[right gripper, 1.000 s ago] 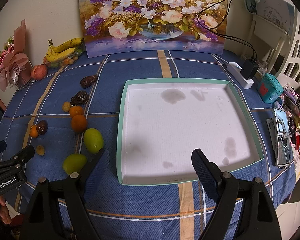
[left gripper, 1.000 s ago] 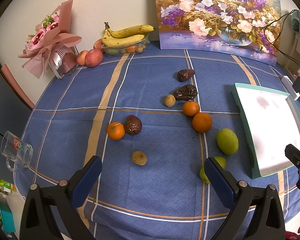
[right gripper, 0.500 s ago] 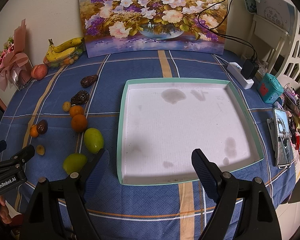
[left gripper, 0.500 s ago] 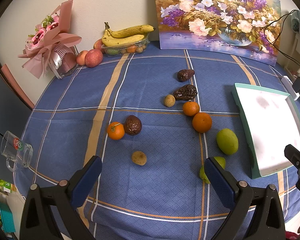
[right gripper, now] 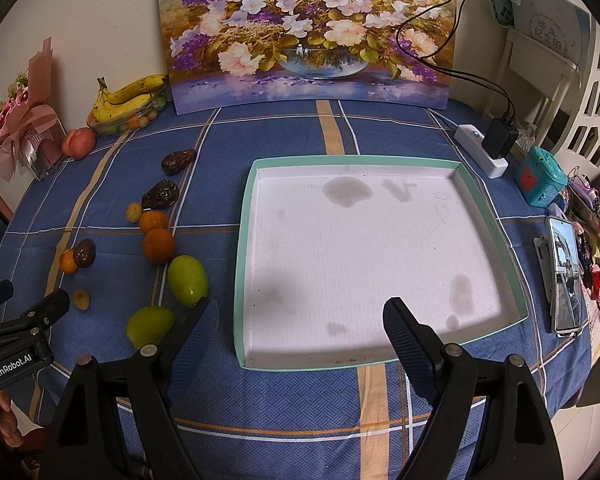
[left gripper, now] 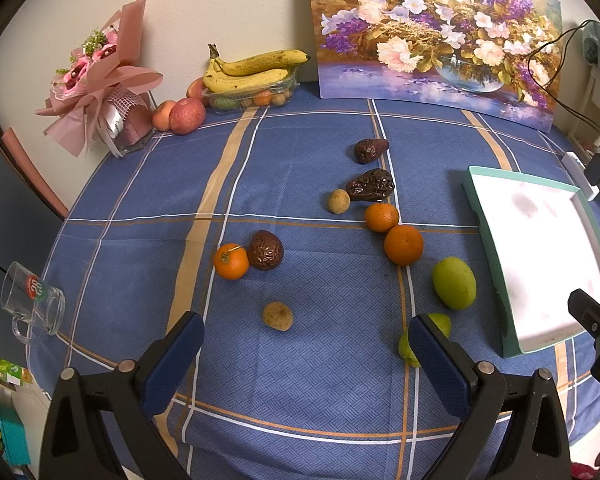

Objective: Organize fruits

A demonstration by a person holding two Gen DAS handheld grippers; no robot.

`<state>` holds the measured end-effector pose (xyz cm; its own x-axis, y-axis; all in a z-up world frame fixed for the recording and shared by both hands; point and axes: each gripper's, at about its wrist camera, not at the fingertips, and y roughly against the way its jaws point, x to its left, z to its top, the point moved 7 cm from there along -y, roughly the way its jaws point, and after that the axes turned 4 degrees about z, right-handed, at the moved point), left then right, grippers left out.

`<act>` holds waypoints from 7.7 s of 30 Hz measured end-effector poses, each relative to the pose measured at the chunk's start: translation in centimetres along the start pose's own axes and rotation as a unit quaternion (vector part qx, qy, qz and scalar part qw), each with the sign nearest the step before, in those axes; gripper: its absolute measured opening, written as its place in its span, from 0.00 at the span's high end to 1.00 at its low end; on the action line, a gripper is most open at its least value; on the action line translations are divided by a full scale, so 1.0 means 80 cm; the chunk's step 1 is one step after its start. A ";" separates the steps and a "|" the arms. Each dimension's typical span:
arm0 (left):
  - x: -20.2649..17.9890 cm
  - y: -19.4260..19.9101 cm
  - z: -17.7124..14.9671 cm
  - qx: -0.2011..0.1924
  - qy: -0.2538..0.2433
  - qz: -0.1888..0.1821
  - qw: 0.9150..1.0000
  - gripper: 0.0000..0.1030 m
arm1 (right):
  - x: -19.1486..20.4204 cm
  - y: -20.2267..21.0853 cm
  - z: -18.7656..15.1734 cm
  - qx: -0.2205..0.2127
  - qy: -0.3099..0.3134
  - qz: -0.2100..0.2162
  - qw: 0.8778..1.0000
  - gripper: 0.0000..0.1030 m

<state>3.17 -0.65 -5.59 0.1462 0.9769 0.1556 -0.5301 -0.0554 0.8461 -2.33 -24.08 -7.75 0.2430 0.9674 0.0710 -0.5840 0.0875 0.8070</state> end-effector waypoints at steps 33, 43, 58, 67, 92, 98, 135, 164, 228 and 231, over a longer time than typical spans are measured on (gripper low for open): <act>0.086 -0.067 0.044 0.028 0.160 -0.042 0.986 0.00 | 0.094 -0.041 0.087 0.021 0.009 0.124 0.992 0.19; 0.064 -0.108 0.003 0.115 0.169 -0.081 0.975 0.13 | 0.111 -0.092 0.054 0.103 0.022 0.136 0.985 0.45; 0.050 -0.138 -0.027 0.176 0.172 -0.086 0.965 0.50 | 0.121 -0.142 0.004 0.176 0.043 0.120 0.976 0.57; 0.049 -0.138 -0.023 0.173 0.167 -0.089 0.967 0.73 | 0.122 -0.142 0.005 0.179 0.045 0.124 0.975 0.60; -0.032 -0.054 0.094 0.065 0.124 -0.137 0.981 0.73 | 0.033 -0.070 0.107 0.059 -0.040 0.091 0.993 0.60; -0.102 -0.046 0.118 0.063 0.074 -0.169 0.981 0.73 | -0.015 -0.077 0.122 0.055 -0.073 0.073 0.993 0.60; -0.334 -0.085 0.088 0.075 -0.116 -0.209 0.968 0.73 | -0.211 -0.102 0.082 0.077 -0.218 -0.027 0.973 0.60; -0.339 -0.108 0.073 0.101 -0.116 -0.195 0.969 0.73 | -0.206 -0.139 0.060 0.121 -0.218 -0.034 0.968 0.60; -0.194 -0.096 0.135 0.055 0.036 -0.088 0.994 0.00 | -0.192 -0.078 0.105 0.028 -0.167 -0.027 0.985 0.06; -0.184 -0.094 0.140 0.037 0.042 -0.087 0.995 0.00 | -0.185 -0.076 0.111 0.012 -0.156 -0.022 0.987 0.06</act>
<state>14.36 -16.94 -8.54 0.1589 0.9866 -0.0359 -0.4398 0.1032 0.8921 4.50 -41.08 -8.47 0.4969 0.8420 0.2100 -0.5503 0.1187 0.8265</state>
